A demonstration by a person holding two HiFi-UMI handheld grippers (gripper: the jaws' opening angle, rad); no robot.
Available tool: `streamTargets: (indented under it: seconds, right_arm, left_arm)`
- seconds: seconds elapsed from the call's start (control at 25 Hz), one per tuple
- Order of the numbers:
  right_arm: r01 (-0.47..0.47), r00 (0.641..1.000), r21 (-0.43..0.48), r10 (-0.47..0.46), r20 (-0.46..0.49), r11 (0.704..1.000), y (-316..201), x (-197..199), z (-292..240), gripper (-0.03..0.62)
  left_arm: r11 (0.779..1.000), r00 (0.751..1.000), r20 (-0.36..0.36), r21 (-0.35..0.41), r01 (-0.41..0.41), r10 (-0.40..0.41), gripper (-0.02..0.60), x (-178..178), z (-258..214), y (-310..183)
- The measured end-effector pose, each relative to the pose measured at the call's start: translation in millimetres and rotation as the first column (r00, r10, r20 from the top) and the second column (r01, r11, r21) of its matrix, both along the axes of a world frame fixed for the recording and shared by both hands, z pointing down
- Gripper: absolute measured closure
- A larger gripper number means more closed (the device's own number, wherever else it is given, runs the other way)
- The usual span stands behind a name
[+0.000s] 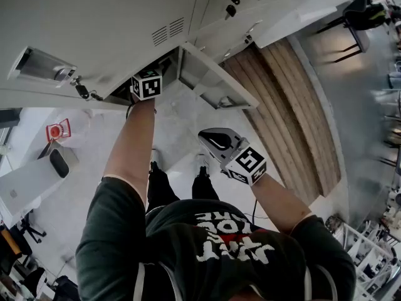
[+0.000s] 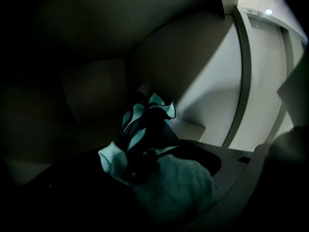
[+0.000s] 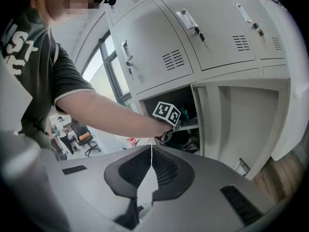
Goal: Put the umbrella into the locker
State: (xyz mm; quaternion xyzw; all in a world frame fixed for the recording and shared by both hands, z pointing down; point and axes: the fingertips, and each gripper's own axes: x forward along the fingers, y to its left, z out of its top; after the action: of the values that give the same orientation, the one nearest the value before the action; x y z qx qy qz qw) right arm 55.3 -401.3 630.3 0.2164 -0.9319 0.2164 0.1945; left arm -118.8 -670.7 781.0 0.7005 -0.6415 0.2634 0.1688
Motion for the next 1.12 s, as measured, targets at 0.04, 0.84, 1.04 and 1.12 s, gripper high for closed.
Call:
streamTargets:
  seconds: [0.04, 0.84, 1.04, 1.12]
  right_arm:
    - [0.000, 1.000, 0.000, 0.000, 0.002, 1.000, 0.4, 0.1, -0.7, 0.559]
    - [0.002, 1.000, 0.008, -0.002, 0.011, 1.000, 16.6, -1.6, -12.3, 0.559]
    - [-0.013, 1.000, 0.019, 0.012, 0.016, 1.000, 18.2, 0.7, -21.2, 0.559]
    - [-0.022, 1.000, 0.022, 0.022, 0.022, 1.000, 16.7, 2.9, -25.8, 0.559]
  left_arm:
    - [1.000, 1.000, -0.009, -0.002, -0.004, 0.004, 0.271, 0.5, -0.9, 0.5]
    - [0.999, 0.970, -0.242, -0.039, 0.019, -0.028, 0.077, 23.1, -13.1, 86.3]
    - [0.998, 0.941, -0.336, -0.033, -0.056, 0.042, 0.077, 44.0, -24.2, 130.3]
    - [0.995, 0.918, -0.387, -0.018, -0.098, 0.084, 0.077, 55.3, -35.6, 148.9]
